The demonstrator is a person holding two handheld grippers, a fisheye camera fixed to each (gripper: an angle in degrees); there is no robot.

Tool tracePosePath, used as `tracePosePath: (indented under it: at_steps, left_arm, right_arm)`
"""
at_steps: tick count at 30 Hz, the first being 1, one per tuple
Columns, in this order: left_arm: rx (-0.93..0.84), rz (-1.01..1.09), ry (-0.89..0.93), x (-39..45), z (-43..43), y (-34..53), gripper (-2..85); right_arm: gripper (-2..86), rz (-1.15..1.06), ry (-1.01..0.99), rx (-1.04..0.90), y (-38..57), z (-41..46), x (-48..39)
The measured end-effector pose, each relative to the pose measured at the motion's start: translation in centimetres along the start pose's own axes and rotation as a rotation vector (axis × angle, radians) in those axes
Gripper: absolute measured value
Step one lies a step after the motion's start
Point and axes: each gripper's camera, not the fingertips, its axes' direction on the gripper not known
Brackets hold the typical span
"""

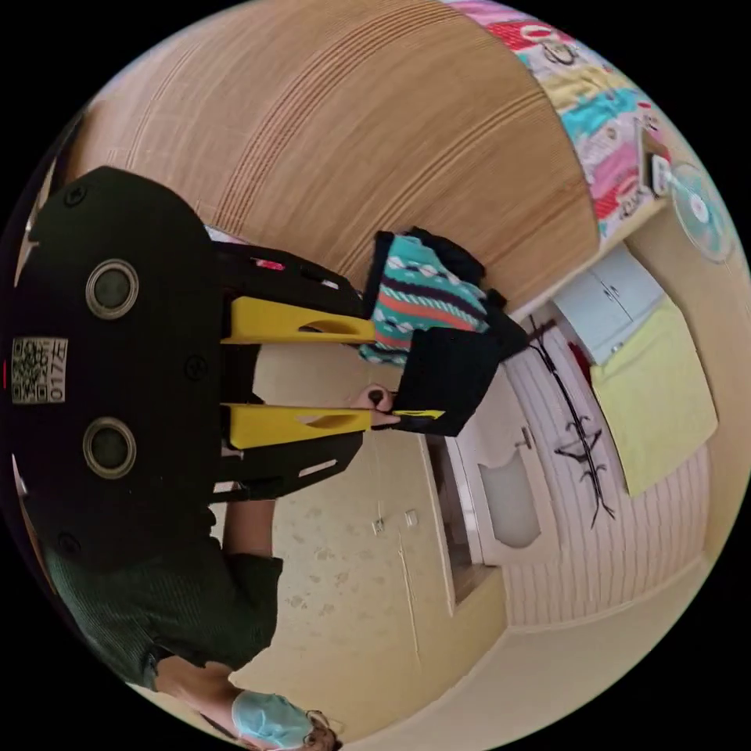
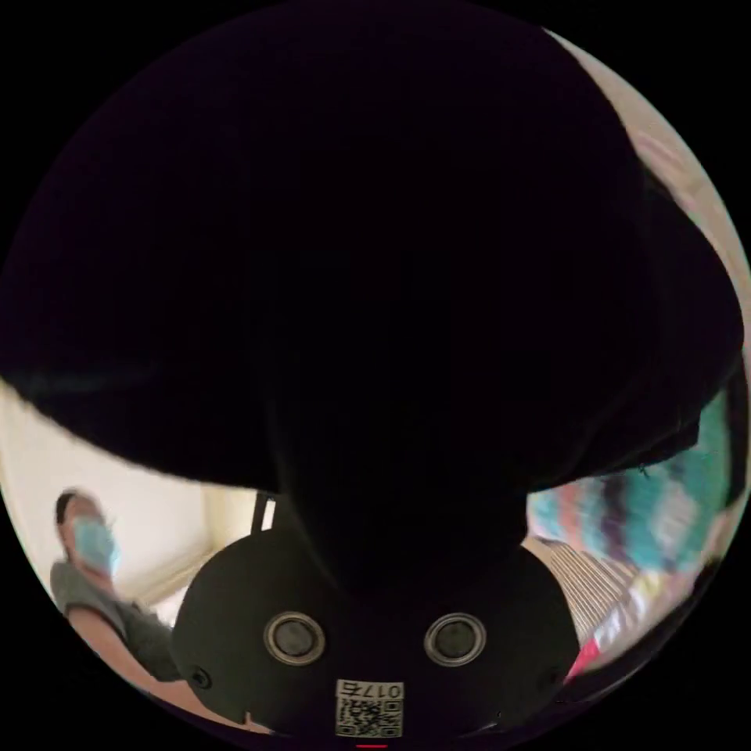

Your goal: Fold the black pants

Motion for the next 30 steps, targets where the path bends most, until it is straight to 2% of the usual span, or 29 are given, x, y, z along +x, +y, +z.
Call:
tracePosePath:
  at_steps: [2,5,7,11,14,17,20,22,24,25,26,28,30]
  left_arm:
    - [-0.135,-0.180,-0.033,-6.2,2.4,4.6,11.4]
    - [-0.229,-0.456,-0.025,-14.2,2.7,13.3,11.3]
    - [-0.199,-0.623,0.013,-17.9,0.9,19.4,11.2]
    - [0.054,-0.921,0.110,-21.6,-5.4,32.8,9.2]
    - [0.268,-1.072,0.172,-21.8,-9.0,40.7,8.0]
    - [0.486,-1.169,0.263,-20.9,-10.9,47.0,6.5]
    - [0.597,-1.220,0.283,-19.7,-11.2,50.8,5.4]
    - [0.619,-1.250,0.283,-18.9,-10.7,52.2,5.4]
    - [0.623,-1.273,0.282,-18.1,-9.7,52.9,5.5]
    - [0.620,-1.281,0.280,-17.6,-9.0,53.0,5.8]
    - [0.615,-1.282,0.279,-17.1,-8.3,52.9,6.0]
    - [0.607,-1.277,0.274,-16.4,-7.1,52.6,6.2]
    - [0.610,-1.278,0.274,-15.6,-5.9,52.3,6.2]
  right_arm:
    - [10.1,0.237,0.130,-0.032,0.1,-2.9,5.8]
    - [10.0,0.348,-0.096,0.140,3.9,-7.5,9.5]
    - [10.2,0.355,-0.125,0.173,5.8,-8.7,9.8]
    - [8.6,0.365,-0.167,0.146,7.4,-8.4,10.1]
    - [6.8,0.372,-0.287,0.181,7.0,-6.6,8.9]
    - [5.0,0.304,-0.386,0.110,6.0,-2.8,5.0]
    - [5.0,0.226,-0.456,0.025,5.6,0.3,2.5]
    - [5.9,0.221,-0.387,0.033,5.6,0.6,2.9]
    - [6.9,0.299,-0.006,0.074,6.0,-0.8,4.6]
    - [6.9,0.324,0.077,0.084,6.2,-1.3,5.0]
    - [6.7,0.326,0.140,0.121,6.7,-2.7,5.4]
    - [6.3,0.278,0.145,0.142,7.1,-4.0,5.4]
    - [5.2,0.151,0.190,0.068,7.2,-4.6,4.9]
